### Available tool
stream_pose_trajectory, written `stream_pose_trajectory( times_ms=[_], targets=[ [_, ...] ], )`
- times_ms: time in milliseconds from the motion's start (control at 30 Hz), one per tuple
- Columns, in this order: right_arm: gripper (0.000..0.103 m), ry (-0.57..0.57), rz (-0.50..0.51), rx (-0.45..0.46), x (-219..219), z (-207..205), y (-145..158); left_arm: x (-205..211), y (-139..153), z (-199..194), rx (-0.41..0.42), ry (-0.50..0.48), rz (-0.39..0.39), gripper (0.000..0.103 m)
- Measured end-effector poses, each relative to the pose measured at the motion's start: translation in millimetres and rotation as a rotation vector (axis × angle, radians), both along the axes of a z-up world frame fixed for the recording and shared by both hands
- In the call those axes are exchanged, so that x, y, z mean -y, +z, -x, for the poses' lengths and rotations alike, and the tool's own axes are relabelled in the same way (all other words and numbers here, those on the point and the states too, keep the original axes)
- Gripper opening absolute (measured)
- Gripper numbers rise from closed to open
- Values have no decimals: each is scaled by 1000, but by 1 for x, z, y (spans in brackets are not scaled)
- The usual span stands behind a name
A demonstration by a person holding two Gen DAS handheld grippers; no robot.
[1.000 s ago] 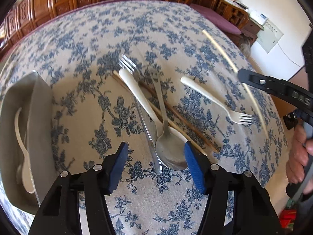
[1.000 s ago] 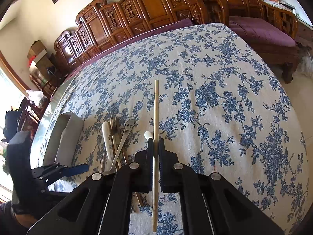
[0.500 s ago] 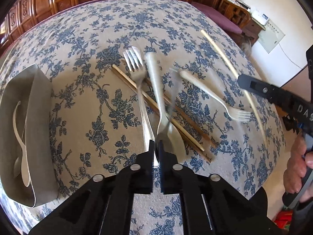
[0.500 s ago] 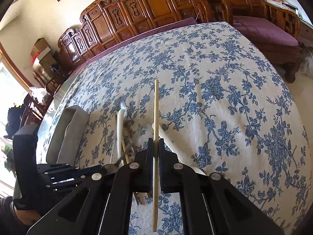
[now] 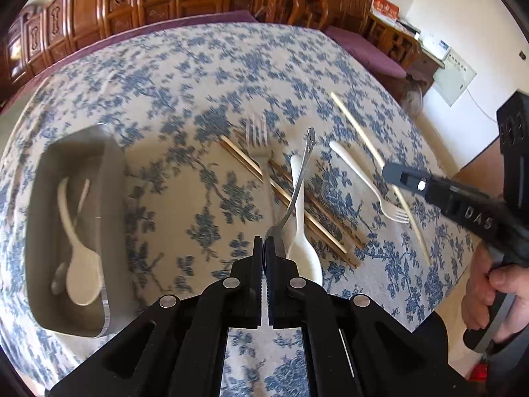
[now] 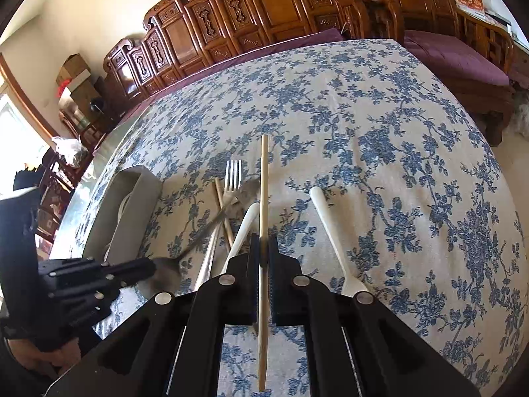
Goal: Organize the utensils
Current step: 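Carry the metal spoon into the grey tray and open the left gripper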
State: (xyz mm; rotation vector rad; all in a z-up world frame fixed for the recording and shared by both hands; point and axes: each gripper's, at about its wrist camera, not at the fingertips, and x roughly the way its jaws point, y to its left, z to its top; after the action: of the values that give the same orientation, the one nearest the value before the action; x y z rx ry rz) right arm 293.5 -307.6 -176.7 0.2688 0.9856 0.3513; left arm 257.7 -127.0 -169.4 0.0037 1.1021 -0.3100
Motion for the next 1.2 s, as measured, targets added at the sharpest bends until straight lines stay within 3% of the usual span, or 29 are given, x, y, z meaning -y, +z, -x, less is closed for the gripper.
stream_pose_trajectory(
  times_ms=[600, 967, 1200],
  targets=[
    [6, 97, 9, 30, -88, 5, 24, -101, 54, 17, 118, 120, 41, 1],
    [6, 163, -6, 28, -145, 3, 29, -179, 46, 18, 112, 247, 30, 1],
    [6, 200, -15, 23, -171, 3, 29, -205, 33, 14, 95, 301, 6, 1]
  ],
)
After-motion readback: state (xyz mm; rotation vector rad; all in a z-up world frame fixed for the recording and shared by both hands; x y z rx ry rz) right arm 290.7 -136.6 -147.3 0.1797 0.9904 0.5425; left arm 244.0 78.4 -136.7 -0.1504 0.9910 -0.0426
